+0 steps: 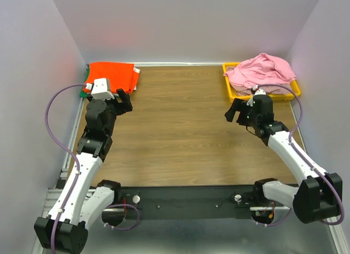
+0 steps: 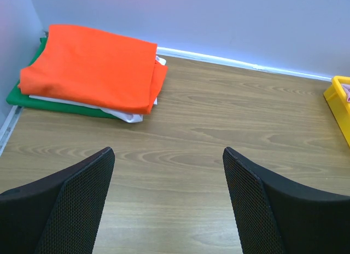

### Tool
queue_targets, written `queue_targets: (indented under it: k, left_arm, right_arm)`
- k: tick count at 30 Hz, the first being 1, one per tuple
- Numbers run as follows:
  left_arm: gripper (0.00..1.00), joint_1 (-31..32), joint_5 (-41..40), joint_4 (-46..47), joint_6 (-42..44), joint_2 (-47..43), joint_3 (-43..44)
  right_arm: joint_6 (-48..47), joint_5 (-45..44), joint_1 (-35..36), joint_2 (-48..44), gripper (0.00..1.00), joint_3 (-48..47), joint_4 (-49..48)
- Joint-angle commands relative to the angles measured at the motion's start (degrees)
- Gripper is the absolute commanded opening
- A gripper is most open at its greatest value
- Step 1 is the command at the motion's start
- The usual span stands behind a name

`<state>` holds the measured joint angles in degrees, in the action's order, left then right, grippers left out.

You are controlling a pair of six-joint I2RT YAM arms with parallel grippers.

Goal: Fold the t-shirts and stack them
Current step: Grab the tshirt from the pile

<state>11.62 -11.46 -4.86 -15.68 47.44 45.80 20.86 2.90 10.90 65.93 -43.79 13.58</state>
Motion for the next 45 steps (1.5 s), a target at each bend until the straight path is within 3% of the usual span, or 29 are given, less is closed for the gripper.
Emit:
queue_targets:
  k: [1, 7, 12, 22, 38, 45]
  left_arm:
    - [0.88, -0.45, -1.02, 0.47, -0.05, -0.07, -0.1]
    - [0.88, -0.45, -0.31, 0.82, -0.14, -0.07, -0.19]
    - [0.88, -0.45, 0.56, 0.73, -0.05, 0.11, -0.19]
    - [0.88, -0.45, 1.01, 0.64, -0.05, -0.51, -0.27]
    - [0.88, -0.54, -0.84, 0.73, 0.56, -0.95, -0.71]
    - [0.88, -0.72, -1.98, 0.56, 1.0, 0.46, -0.54]
  right_arm:
    - [2.16, -7.28, 0.18, -2.91, 1.0, -0.95, 0.57]
    - [1.2, -12.12, 0.27, -4.32, 1.0, -3.4, 0.48]
    - [3.48, -16.86, 0.18, 0.94, 1.0, -9.46, 0.57]
    - [-0.29, -27.41, -0.35, 25.19, 1.0, -31.77, 0.57]
    - [-3.37, -26.54, -8.43, 69.3, 1.0, -72.82, 0.57]
    - [-5.13, -27.07, -9.66, 81.53, 1.0, -86.45, 0.39]
